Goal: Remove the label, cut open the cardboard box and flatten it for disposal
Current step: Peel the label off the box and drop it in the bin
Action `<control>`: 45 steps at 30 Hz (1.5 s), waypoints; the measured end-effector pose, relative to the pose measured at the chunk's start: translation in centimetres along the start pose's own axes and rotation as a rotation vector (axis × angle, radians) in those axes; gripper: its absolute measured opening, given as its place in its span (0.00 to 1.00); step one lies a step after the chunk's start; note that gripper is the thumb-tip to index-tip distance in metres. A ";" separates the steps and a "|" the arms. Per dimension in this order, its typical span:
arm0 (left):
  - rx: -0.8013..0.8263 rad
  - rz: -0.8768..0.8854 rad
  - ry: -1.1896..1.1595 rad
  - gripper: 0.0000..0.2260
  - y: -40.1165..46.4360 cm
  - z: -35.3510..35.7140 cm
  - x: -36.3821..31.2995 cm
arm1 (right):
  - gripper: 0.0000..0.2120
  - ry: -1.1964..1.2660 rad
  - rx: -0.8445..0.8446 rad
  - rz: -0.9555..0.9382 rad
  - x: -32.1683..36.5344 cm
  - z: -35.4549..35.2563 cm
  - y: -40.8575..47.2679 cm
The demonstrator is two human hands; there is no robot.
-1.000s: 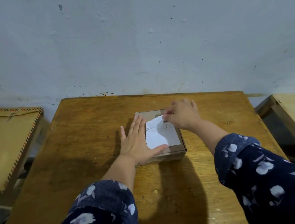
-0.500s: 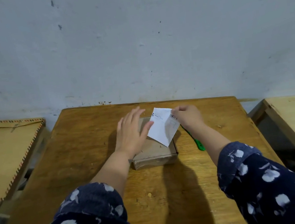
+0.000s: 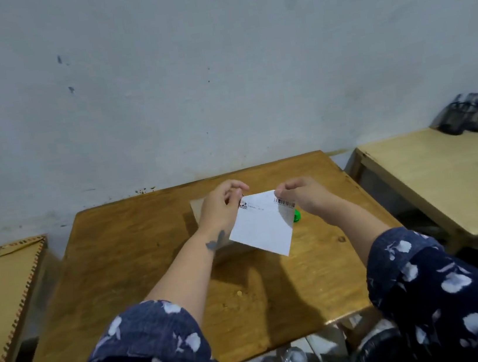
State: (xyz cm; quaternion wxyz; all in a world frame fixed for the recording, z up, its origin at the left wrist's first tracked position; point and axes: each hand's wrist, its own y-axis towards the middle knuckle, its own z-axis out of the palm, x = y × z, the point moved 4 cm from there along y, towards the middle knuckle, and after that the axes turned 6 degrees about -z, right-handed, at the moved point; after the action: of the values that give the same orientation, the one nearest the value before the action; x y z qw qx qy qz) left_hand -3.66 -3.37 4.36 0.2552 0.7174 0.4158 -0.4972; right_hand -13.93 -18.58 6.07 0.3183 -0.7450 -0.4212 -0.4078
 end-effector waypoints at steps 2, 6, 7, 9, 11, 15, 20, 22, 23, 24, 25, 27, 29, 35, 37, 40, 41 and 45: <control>0.100 0.005 0.009 0.05 -1.6 1.2 0.3 | 0.11 -0.024 -0.046 0.000 -0.8 -0.1 -2.1; 0.142 0.034 0.207 0.02 -4.1 3.6 0.9 | 0.09 -0.047 -0.089 0.021 -2.3 -0.8 -6.8; 0.122 0.058 0.258 0.04 -4.5 4.3 0.6 | 0.09 -0.041 -0.105 0.027 -2.9 -1.0 -7.8; 0.106 0.106 0.345 0.07 -5.3 5.8 -0.1 | 0.10 -0.054 -0.145 0.041 -3.8 -1.7 -9.6; 0.097 0.149 0.410 0.08 -6.4 7.7 -1.0 | 0.09 -0.211 -0.198 0.041 -4.8 -2.7 -11.0; 0.168 0.178 0.468 0.07 -8.7 11.4 -2.3 | 0.09 -0.506 -0.290 -0.024 -5.1 -4.6 -14.0; 0.245 0.227 0.377 0.06 -10.6 15.2 -3.8 | 0.07 -0.652 -0.331 -0.019 -6.1 -6.9 -16.0; 0.287 0.243 0.346 0.06 -11.1 16.6 -4.0 | 0.06 -0.658 -0.317 -0.023 -7.1 -8.0 -16.6; 0.304 0.250 0.337 0.07 -11.2 17.3 -4.1 | 0.06 -0.650 -0.313 -0.040 -7.5 -8.5 -16.9; 0.319 0.248 0.329 0.07 -11.4 17.9 -4.2 | 0.07 -0.647 -0.313 -0.055 -7.9 -8.9 -17.3; 0.327 0.242 0.334 0.07 -11.7 18.7 -4.4 | 0.08 -0.647 -0.316 -0.068 -8.3 -9.4 -17.7; 0.316 0.185 0.349 0.07 -12.3 20.5 -4.7 | 0.09 -0.675 -0.339 -0.112 -9.2 -10.3 -18.5; 0.309 0.055 0.253 0.08 -13.0 22.3 -5.1 | 0.09 -0.717 -0.372 -0.164 -10.1 -11.2 -19.4; 0.037 -0.374 -0.079 0.13 -14.1 25.4 -3.4 | 0.07 -0.666 -0.408 -0.189 -13.9 -15.0 -22.5; -0.105 -0.410 -0.135 0.13 -14.1 26.0 -3.3 | 0.07 -0.492 -0.421 -0.119 -15.8 -17.1 -23.8; -0.295 -0.484 -0.201 0.13 -14.1 26.7 -3.0 | 0.06 -0.311 -0.443 -0.050 -17.6 -20.4 -25.6; -0.323 -0.486 -0.200 0.14 -14.2 27.1 -3.1 | 0.06 -0.286 -0.431 -0.034 -18.1 -21.3 -26.0; -0.098 -0.433 -0.208 0.15 -15.9 30.9 -4.6 | 0.05 -0.129 -0.378 0.012 -19.8 -23.1 -26.6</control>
State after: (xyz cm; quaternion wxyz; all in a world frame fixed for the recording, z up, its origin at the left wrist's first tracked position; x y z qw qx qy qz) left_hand -33.40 -20.72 -2.22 0.2186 0.5434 0.5550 -0.5907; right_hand -51.58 -32.95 2.91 0.1475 -0.8185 -0.3521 -0.4293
